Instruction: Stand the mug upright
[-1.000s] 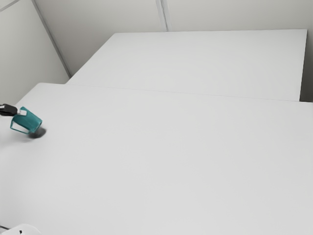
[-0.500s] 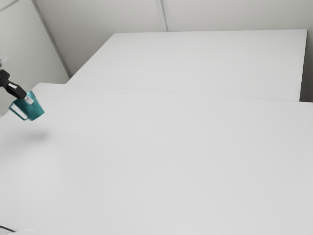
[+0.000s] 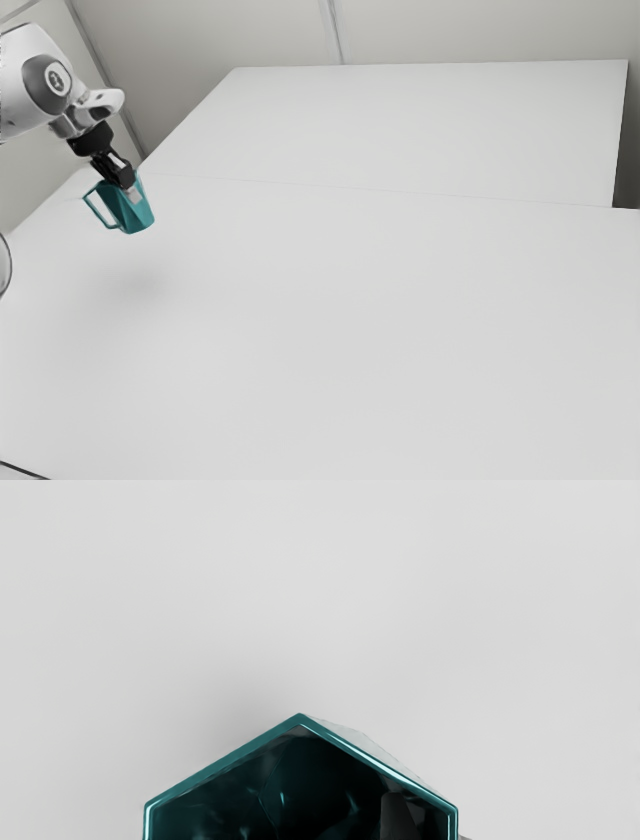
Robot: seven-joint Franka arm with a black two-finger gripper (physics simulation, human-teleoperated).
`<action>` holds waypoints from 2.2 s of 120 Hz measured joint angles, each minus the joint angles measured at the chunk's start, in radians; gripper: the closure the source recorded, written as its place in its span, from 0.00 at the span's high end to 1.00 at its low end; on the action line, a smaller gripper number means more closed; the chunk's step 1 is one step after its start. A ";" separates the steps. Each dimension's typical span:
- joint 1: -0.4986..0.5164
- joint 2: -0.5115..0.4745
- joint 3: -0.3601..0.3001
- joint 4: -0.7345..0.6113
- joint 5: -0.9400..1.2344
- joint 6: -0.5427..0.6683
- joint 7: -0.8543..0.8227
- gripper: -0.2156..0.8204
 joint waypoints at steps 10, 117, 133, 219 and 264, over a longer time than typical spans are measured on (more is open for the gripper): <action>-0.043 -0.081 0.006 -0.097 0.041 0.032 -0.047 0.04; -0.337 -0.359 0.008 -0.625 0.288 0.316 -0.524 0.03; -0.363 -0.357 0.008 -0.655 0.301 0.355 -0.586 0.04; -0.447 -0.316 0.007 -0.767 0.336 0.500 -0.863 0.04; -0.470 -0.272 0.006 -0.772 0.341 0.548 -0.958 0.08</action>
